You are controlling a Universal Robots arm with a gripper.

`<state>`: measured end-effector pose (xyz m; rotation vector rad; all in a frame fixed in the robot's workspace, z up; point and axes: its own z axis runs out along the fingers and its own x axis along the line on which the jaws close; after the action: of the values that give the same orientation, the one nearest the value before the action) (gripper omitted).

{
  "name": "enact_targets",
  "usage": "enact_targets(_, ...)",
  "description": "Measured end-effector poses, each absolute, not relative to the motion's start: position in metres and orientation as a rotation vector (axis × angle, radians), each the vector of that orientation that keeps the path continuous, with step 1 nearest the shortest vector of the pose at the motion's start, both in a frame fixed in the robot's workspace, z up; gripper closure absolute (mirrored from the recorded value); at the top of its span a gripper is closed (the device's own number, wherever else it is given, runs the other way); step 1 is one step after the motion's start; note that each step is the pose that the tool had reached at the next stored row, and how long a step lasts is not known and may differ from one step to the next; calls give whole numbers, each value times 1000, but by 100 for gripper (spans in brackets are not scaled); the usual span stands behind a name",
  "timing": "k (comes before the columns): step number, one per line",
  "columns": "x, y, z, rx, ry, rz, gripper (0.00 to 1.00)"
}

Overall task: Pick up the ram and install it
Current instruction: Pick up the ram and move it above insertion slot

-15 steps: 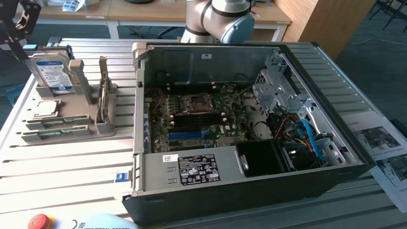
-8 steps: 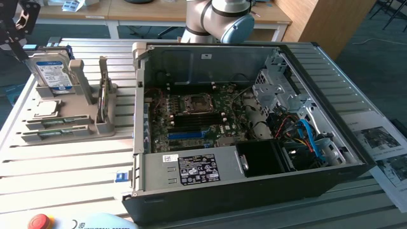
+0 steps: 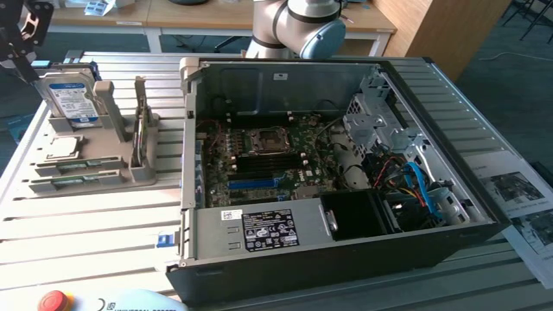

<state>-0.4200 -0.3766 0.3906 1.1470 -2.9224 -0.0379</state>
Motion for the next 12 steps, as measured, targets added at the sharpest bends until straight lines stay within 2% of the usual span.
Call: enact_targets(12,-420,-377,391,1310,-2852,-38,90)
